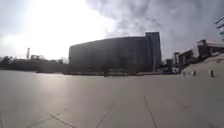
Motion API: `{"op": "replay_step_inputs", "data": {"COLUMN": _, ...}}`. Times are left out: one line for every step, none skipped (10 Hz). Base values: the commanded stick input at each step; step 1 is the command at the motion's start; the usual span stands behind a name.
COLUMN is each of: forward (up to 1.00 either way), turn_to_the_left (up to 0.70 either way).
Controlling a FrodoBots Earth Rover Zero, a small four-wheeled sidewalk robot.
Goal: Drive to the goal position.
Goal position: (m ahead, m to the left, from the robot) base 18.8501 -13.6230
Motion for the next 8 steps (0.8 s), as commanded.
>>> {"op": "replay_step_inputs", "data": {"forward": 0.7, "turn_to_the_left": -0.05}}
{"op": "replay_step_inputs", "data": {"forward": 0.7, "turn_to_the_left": 0.0}}
{"op": "replay_step_inputs", "data": {"forward": 0.7, "turn_to_the_left": 0.0}}
{"op": "replay_step_inputs", "data": {"forward": 0.7, "turn_to_the_left": 0.0}}
{"op": "replay_step_inputs", "data": {"forward": 0.7, "turn_to_the_left": 0.0}}
{"op": "replay_step_inputs", "data": {"forward": 0.7, "turn_to_the_left": 0.0}}
{"op": "replay_step_inputs", "data": {"forward": 0.7, "turn_to_the_left": -0.07}}
{"op": "replay_step_inputs", "data": {"forward": 0.7, "turn_to_the_left": -0.15}}
